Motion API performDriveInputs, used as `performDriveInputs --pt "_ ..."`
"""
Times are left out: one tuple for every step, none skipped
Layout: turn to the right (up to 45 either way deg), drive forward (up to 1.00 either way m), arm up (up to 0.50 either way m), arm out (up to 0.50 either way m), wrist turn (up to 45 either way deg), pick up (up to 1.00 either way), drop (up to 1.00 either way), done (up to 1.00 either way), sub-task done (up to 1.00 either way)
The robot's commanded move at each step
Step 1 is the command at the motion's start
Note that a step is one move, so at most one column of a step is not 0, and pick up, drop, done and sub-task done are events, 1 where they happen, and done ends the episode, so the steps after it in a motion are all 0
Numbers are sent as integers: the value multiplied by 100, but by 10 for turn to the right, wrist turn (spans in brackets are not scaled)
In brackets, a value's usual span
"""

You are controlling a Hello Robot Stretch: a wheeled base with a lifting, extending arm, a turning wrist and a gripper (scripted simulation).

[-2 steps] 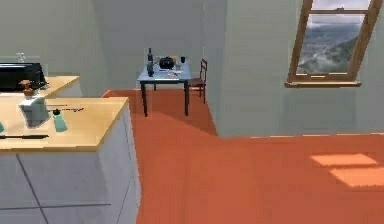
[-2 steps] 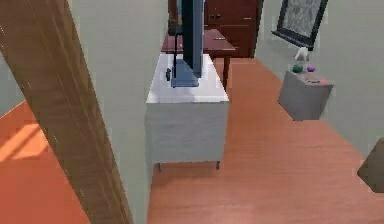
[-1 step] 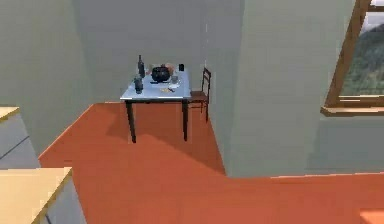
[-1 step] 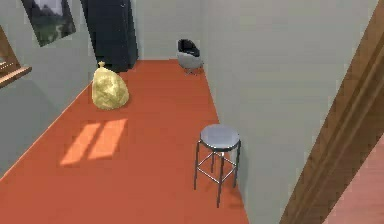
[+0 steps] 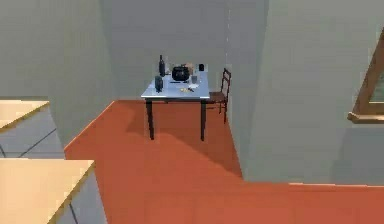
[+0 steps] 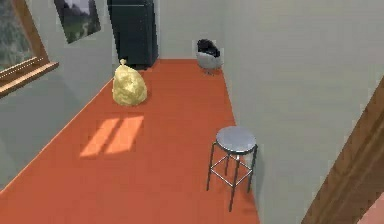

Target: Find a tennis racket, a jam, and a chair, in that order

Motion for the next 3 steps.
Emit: performDriveInputs --pt "0 85 0 0 0 0 0 0 0" --pt "-330 0 0 0 0 0 0 0 0" --pt "0 100 0 0 0 0 0 0 0"
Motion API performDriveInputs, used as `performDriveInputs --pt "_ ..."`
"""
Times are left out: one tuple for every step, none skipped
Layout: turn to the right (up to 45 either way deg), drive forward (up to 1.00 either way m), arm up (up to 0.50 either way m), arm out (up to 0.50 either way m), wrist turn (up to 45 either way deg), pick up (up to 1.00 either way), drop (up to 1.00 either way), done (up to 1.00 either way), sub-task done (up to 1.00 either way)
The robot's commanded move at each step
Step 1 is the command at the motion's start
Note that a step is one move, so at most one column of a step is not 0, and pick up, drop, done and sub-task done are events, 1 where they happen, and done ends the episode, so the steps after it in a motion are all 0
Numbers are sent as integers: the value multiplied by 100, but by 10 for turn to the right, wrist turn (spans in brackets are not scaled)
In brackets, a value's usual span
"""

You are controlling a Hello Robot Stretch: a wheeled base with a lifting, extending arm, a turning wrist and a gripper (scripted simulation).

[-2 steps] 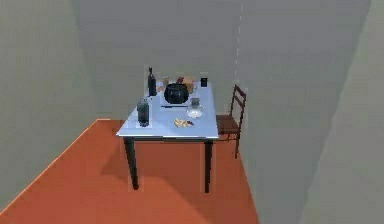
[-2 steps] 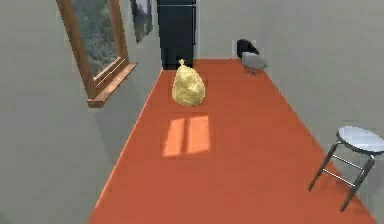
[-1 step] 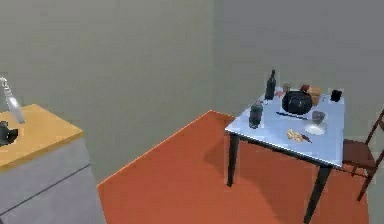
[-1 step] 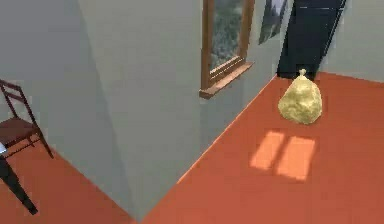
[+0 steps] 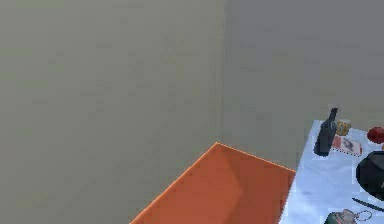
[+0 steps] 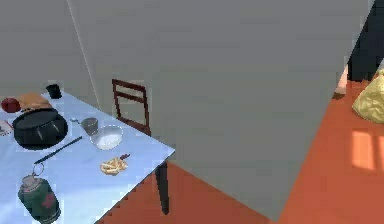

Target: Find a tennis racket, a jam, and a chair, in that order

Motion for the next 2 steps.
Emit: performDriveInputs --pt "-90 0 0 0 0 0 0 0 0" --pt "0 45 0 0 0 0 0 0 0"
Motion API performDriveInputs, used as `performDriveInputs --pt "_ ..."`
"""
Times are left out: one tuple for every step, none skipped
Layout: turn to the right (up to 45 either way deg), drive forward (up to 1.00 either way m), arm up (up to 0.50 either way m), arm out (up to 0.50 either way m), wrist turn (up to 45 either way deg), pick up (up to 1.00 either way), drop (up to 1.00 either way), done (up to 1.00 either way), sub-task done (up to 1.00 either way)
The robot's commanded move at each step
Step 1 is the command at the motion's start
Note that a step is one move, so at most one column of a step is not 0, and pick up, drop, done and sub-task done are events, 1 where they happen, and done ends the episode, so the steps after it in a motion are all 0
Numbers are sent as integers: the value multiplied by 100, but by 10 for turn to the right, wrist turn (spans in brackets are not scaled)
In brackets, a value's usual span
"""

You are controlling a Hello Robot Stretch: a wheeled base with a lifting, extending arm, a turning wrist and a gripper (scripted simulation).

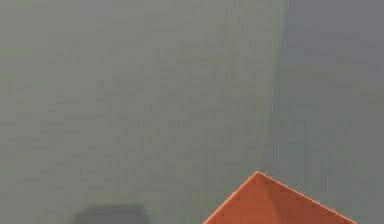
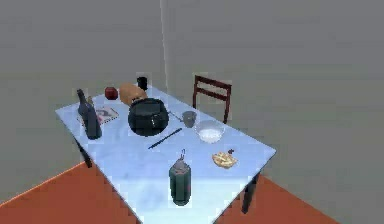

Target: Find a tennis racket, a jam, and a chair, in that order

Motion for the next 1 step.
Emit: performDriveInputs --pt "300 0 0 0 0 0 0 0 0"
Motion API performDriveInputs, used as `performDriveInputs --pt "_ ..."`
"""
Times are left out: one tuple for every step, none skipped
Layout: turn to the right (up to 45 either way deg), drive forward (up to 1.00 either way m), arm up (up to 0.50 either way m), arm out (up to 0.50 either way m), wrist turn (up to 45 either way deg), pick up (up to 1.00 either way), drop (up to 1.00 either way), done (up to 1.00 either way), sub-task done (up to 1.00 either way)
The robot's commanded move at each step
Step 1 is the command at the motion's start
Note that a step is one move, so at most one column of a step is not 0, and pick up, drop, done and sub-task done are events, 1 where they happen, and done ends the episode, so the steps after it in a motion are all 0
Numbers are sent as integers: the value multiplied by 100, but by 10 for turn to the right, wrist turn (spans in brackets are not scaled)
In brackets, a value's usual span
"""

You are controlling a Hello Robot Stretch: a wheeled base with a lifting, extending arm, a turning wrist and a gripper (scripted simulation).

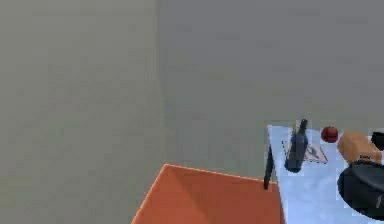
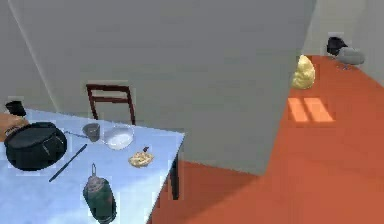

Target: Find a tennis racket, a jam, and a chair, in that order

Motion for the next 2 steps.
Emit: performDriveInputs --pt "0 65 0 0 0 0 0 0 0" --pt "450 0 0 0 0 0 0 0 0"
